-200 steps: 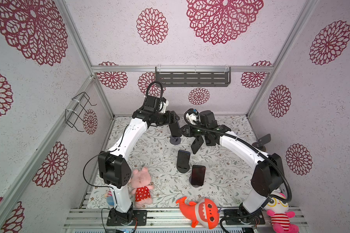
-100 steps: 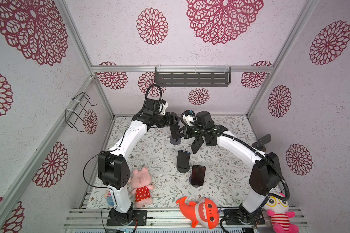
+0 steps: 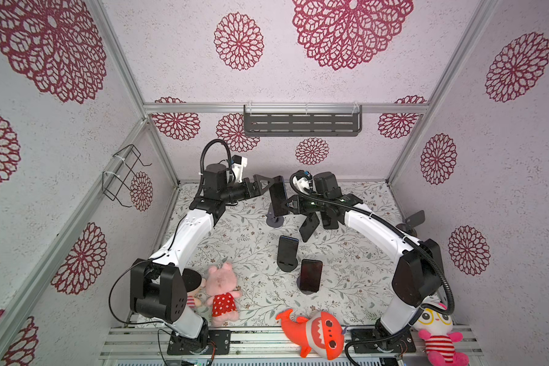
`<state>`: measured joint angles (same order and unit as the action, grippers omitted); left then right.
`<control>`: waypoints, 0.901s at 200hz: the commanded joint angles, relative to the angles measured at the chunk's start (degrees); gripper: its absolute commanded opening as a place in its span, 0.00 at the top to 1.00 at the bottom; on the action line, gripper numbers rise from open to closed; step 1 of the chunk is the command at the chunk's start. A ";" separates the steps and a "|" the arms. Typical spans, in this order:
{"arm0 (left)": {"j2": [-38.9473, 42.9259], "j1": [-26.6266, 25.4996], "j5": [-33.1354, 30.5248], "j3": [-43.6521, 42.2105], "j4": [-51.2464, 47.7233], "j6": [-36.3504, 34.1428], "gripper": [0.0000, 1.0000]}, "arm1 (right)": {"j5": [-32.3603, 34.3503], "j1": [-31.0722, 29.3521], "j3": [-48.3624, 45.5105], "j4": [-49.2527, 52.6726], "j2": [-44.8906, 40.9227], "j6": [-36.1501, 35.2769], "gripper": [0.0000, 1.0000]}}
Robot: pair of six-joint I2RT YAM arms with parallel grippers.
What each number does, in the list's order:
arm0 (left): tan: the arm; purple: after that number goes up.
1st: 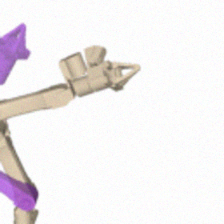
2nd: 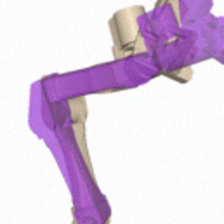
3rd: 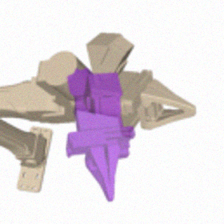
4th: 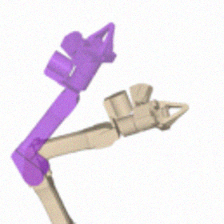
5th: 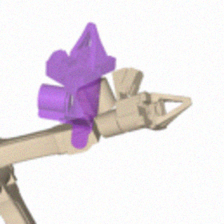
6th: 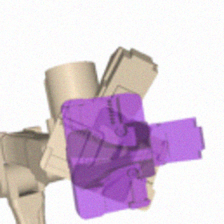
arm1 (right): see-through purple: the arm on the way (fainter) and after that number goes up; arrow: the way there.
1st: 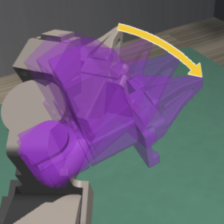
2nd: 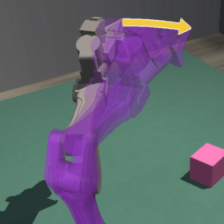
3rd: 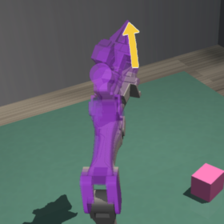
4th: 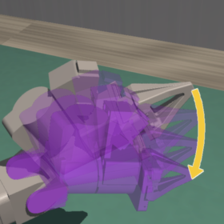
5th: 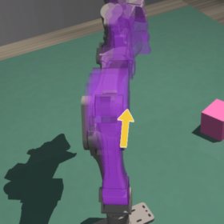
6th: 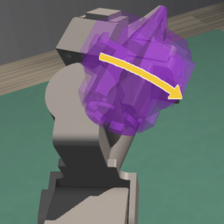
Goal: Remove the phone from the phone stand
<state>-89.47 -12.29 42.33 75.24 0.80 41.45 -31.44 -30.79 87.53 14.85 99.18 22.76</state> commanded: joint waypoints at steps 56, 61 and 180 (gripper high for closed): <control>-1.04 2.05 15.51 -11.67 40.68 18.17 0.29 | -20.19 3.35 1.34 -8.63 -5.99 4.08 1.00; -1.22 2.10 15.57 -11.82 40.69 18.14 0.30 | -20.84 3.47 1.25 -8.76 -6.09 4.21 1.00; -8.00 2.36 16.74 -12.93 55.89 26.53 0.30 | -24.25 6.53 -5.67 -18.28 -10.00 10.12 1.00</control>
<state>-97.54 -10.22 58.87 62.76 57.06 69.06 -54.46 -25.65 81.08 1.30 95.22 33.10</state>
